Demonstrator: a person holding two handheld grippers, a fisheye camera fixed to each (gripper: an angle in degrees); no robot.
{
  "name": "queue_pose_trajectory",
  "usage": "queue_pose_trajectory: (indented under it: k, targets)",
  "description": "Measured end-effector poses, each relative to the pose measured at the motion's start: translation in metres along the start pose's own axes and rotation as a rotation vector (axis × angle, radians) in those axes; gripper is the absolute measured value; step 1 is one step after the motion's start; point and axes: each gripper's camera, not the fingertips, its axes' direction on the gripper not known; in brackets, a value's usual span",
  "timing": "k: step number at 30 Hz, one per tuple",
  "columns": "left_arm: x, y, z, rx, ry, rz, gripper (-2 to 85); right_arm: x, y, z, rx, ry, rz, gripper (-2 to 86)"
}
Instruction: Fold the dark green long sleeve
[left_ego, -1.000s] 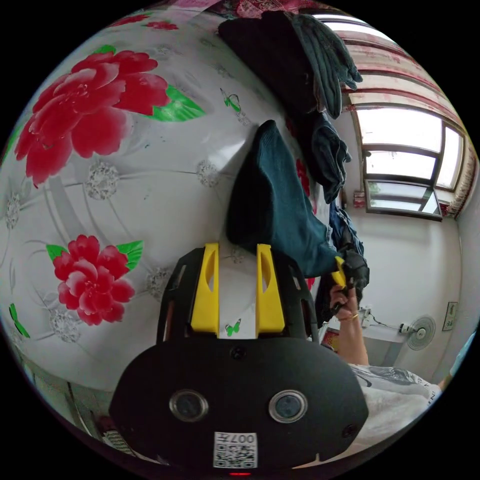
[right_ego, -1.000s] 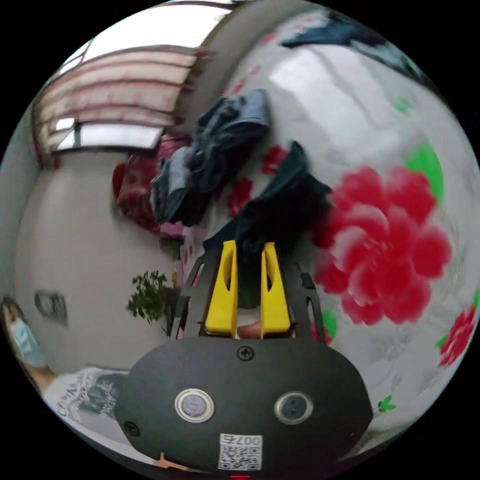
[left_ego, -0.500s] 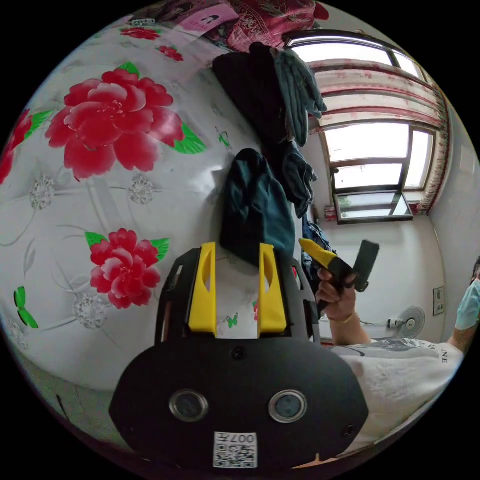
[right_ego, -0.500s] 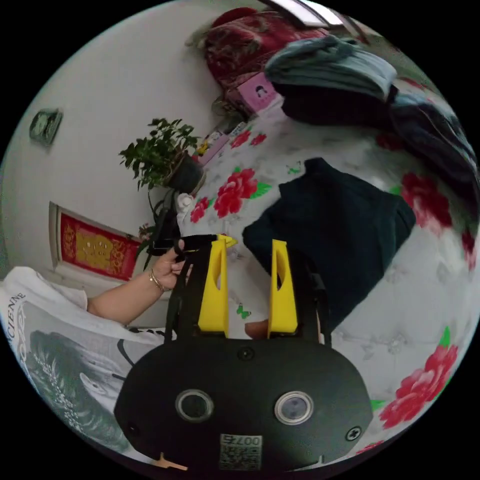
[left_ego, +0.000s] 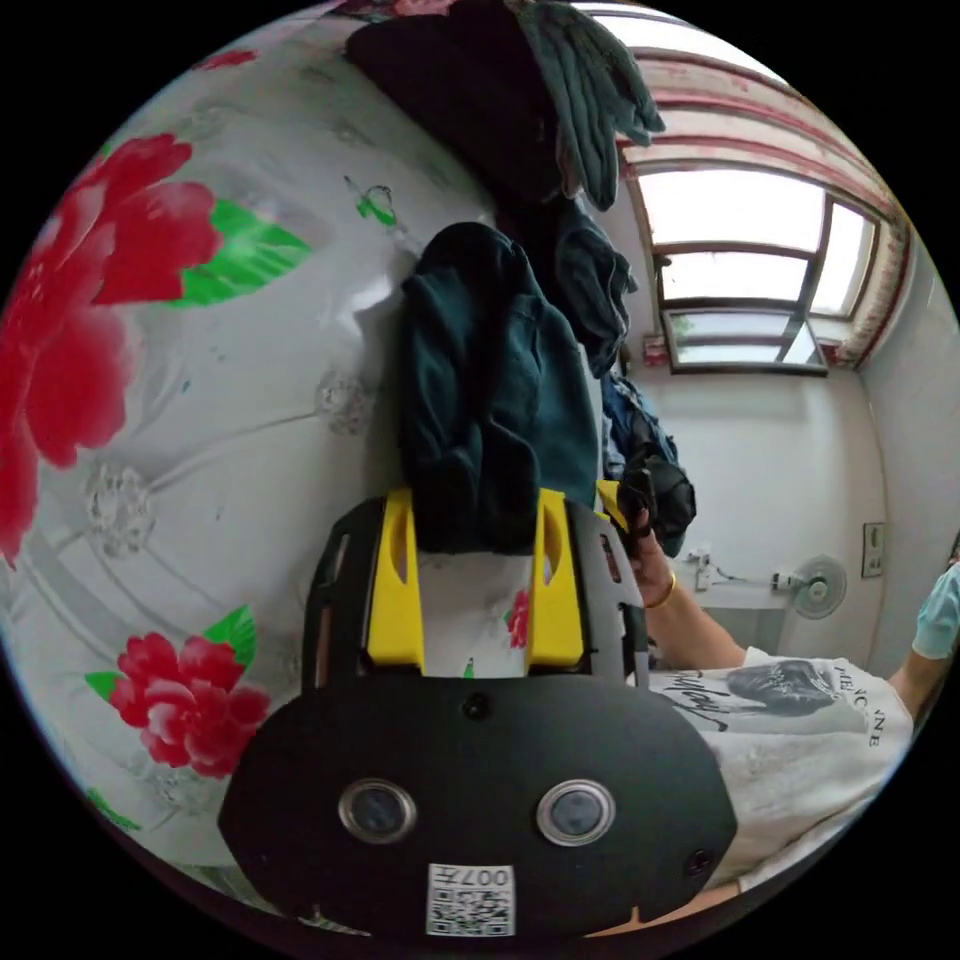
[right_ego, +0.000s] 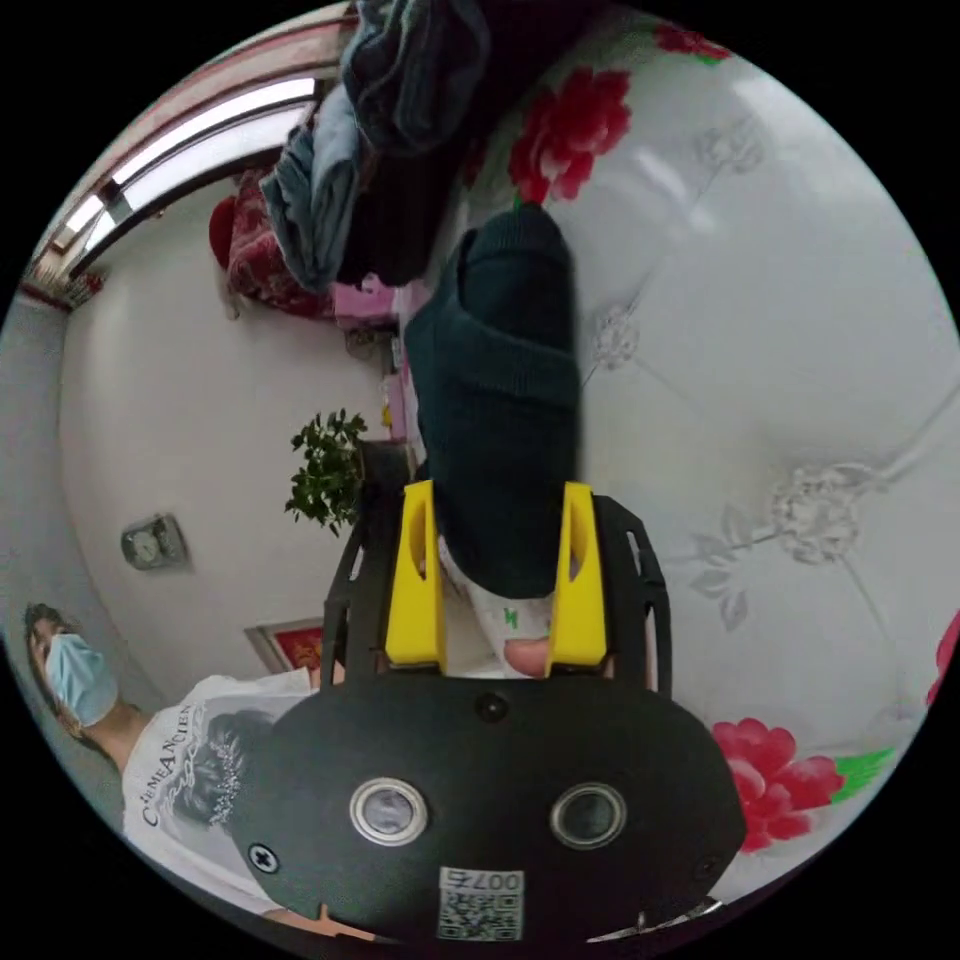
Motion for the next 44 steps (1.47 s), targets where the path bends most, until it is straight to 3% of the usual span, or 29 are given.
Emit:
queue_pose_trajectory:
  k: [5, 9, 14, 17, 21, 23, 29, 34, 37, 40, 44]
  targets:
    - [0.063, -0.015, 0.001, 0.042, 0.107, 0.130, 9.5, -0.054, 0.000, -0.018, 0.034, 0.084, -0.162, 7.6]
    - [0.163, -0.055, 0.001, 0.069, 0.123, 0.355, 9.2, -0.119, -0.006, -0.062, 0.103, 0.066, -0.327, 6.3]
    - [0.273, -0.127, 0.012, 0.153, 0.143, 0.568, 9.4, -0.215, -0.033, -0.141, 0.304, 0.120, -0.541, 5.9]
    - [0.324, -0.181, 0.031, 0.224, 0.048, 0.580, 9.7, -0.244, -0.075, -0.166, 0.407, 0.156, -0.544, 6.0]
    - [0.321, -0.238, 0.096, 0.162, -0.357, 0.441, 9.5, -0.238, -0.130, -0.158, 0.484, 0.394, -0.446, 6.3]
    - [0.294, -0.228, 0.127, 0.091, -0.419, 0.370, 7.9, -0.211, -0.139, -0.120, 0.404, 0.663, -0.421, 6.2]
    - [0.229, -0.096, 0.223, -0.202, -0.706, 0.412, 8.5, -0.087, -0.053, -0.005, 0.097, 0.935, -0.412, 5.9]
    - [0.237, 0.008, 0.264, -0.348, -0.822, 0.416, 8.4, -0.047, 0.021, 0.014, 0.077, 0.927, -0.405, 6.4]
    - [0.255, 0.034, 0.283, -0.329, -0.881, 0.464, 8.8, -0.038, 0.035, -0.008, 0.064, 0.862, -0.330, 6.8]
    - [0.271, 0.045, 0.303, -0.349, -0.957, 0.573, 8.4, -0.045, 0.056, -0.063, 0.238, 0.928, -0.286, 7.5]
    - [0.279, 0.038, 0.311, -0.411, -0.941, 0.578, 8.2, -0.081, 0.103, -0.178, 0.643, 1.218, -0.196, 8.9]
